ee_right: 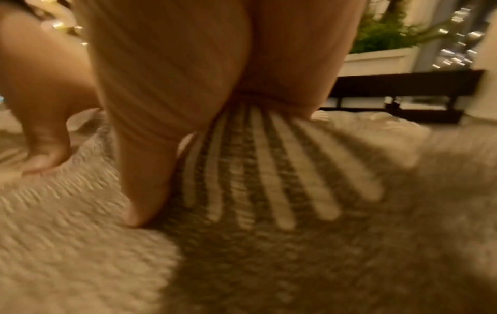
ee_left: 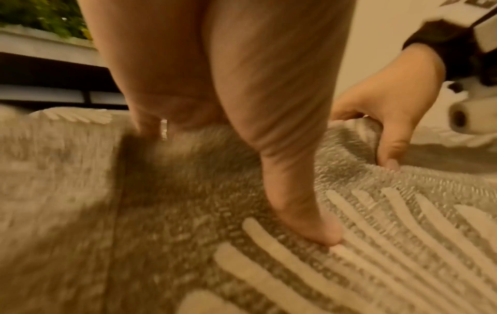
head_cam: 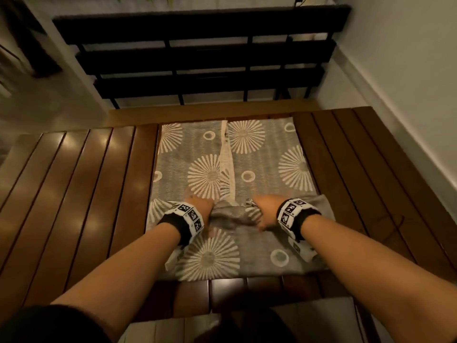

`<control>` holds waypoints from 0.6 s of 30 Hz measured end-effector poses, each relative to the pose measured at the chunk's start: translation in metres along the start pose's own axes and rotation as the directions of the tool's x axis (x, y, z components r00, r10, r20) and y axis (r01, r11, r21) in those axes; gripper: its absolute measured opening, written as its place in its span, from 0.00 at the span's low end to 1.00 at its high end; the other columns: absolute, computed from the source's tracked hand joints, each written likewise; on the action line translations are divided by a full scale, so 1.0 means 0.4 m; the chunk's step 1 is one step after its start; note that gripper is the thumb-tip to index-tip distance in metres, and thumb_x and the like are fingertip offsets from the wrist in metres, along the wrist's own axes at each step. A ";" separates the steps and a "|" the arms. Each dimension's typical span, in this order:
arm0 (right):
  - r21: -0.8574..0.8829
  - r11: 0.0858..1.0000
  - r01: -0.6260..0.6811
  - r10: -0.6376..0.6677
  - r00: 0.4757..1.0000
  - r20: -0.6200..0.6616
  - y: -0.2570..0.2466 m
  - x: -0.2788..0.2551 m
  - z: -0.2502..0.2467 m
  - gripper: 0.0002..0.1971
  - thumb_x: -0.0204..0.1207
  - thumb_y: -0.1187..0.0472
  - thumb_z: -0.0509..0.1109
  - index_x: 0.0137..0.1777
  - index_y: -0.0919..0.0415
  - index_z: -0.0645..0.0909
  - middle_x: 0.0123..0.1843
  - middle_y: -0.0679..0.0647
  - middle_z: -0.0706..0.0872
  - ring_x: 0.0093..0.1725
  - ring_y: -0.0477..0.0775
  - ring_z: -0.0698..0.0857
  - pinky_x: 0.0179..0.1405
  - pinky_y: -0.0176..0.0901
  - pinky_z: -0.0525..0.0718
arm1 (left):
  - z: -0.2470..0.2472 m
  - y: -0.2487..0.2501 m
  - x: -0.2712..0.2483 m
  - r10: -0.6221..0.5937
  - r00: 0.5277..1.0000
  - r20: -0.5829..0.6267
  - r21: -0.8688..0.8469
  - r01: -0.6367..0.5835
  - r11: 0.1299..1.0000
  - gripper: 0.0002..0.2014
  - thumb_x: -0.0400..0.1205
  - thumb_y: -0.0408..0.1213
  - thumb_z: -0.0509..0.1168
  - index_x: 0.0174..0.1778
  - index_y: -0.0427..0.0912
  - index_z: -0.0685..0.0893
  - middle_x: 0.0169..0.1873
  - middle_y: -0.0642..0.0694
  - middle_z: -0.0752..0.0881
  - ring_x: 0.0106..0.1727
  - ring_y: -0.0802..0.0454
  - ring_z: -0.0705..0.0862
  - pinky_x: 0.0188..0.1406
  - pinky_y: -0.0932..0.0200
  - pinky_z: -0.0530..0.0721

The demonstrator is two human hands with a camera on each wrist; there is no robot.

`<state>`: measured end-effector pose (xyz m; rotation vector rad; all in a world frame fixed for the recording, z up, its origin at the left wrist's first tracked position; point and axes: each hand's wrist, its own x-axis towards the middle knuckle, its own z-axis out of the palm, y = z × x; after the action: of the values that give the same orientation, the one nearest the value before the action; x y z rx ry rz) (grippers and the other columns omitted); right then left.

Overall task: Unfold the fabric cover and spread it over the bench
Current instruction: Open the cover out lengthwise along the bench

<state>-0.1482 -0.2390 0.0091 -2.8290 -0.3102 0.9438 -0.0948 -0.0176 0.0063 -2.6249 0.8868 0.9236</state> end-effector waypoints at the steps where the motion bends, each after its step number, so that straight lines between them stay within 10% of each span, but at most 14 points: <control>1: -0.028 1.000 0.002 -0.002 1.000 -0.023 -0.016 -0.011 -0.004 0.22 0.64 0.50 0.78 0.56 0.58 0.80 0.51 0.58 0.88 0.51 0.62 0.87 0.49 0.49 0.86 | 0.002 0.000 -0.010 0.011 1.000 -0.016 0.001 -0.011 1.000 0.29 0.68 0.63 0.74 0.55 0.47 0.79 0.50 0.44 0.86 0.55 0.39 0.83 0.60 0.46 0.75; 5: -0.127 0.992 -0.011 -0.009 0.988 -0.155 -0.059 -0.058 -0.015 0.09 0.76 0.58 0.67 0.52 0.59 0.82 0.54 0.60 0.87 0.54 0.65 0.86 0.45 0.46 0.77 | -0.017 0.020 -0.053 0.007 0.986 -0.169 0.071 0.005 0.997 0.14 0.75 0.47 0.70 0.55 0.49 0.85 0.50 0.46 0.86 0.54 0.42 0.85 0.55 0.48 0.80; 10: -0.202 0.979 -0.024 -0.005 0.989 -0.144 -0.090 -0.167 0.006 0.18 0.77 0.59 0.65 0.66 0.58 0.73 0.59 0.62 0.85 0.58 0.66 0.84 0.50 0.49 0.79 | 0.036 0.050 -0.129 0.084 0.972 -0.218 0.046 -0.076 0.996 0.17 0.72 0.46 0.72 0.56 0.50 0.80 0.47 0.47 0.87 0.50 0.43 0.87 0.43 0.53 0.83; 18: -0.086 0.984 0.154 -0.135 0.972 0.191 -0.202 -0.346 0.195 0.17 0.75 0.52 0.67 0.62 0.55 0.75 0.55 0.61 0.86 0.55 0.64 0.85 0.53 0.51 0.82 | 0.230 0.184 -0.304 0.229 0.972 0.050 -0.227 -0.212 0.950 0.20 0.74 0.49 0.72 0.61 0.54 0.79 0.51 0.45 0.87 0.51 0.44 0.86 0.49 0.53 0.83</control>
<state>-0.3156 -0.1884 0.0431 -2.7639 -0.5935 1.1911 -0.2607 0.0167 0.0106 -2.6886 1.1360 1.2354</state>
